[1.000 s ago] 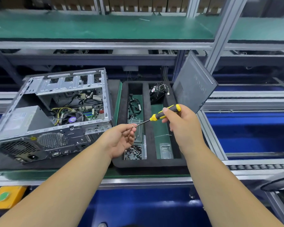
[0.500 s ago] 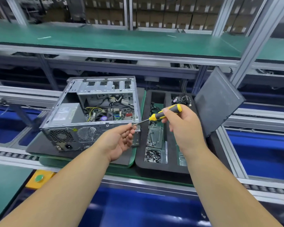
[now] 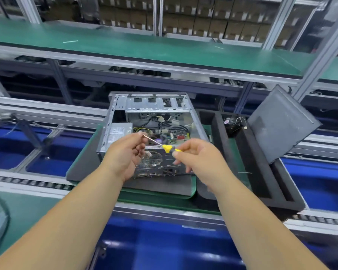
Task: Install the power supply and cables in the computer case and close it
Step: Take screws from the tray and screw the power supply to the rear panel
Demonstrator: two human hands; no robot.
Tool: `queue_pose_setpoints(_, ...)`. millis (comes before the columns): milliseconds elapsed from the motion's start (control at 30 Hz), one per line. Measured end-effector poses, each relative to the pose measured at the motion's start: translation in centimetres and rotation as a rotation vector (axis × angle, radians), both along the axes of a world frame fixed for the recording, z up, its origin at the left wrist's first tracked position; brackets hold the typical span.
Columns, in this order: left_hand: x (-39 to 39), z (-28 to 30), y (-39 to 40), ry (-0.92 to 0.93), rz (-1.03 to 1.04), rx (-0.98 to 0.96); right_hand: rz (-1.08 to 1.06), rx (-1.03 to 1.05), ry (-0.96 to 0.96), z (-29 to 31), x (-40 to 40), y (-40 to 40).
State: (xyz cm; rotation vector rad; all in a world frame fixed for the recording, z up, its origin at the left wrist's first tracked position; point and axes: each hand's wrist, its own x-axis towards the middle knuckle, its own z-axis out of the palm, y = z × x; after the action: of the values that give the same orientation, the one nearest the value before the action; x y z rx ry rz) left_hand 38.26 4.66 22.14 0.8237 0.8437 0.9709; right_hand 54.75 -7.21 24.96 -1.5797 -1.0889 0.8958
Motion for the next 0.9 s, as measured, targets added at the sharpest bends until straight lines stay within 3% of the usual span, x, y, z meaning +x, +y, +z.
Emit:
queue_pose_setpoints(200, -4.9, -2.0, 1.6, 0.054, 0.025, -0.127, 0.083, -0.182, -0.006, -3.6, -7.6, 2.1)
queue_pose_setpoints(433, -8.8, -4.6, 2.9, 0.129, -0.037, -0.220, 0.059, -0.249, 0.061, -6.9, -13.8, 2.8)
queue_pose_setpoints(900, -10.6, -6.3, 4.1, 0.188, -0.096, -0.288, -0.052, -0.332, 0.116, -8.5, -17.8, 4.0)
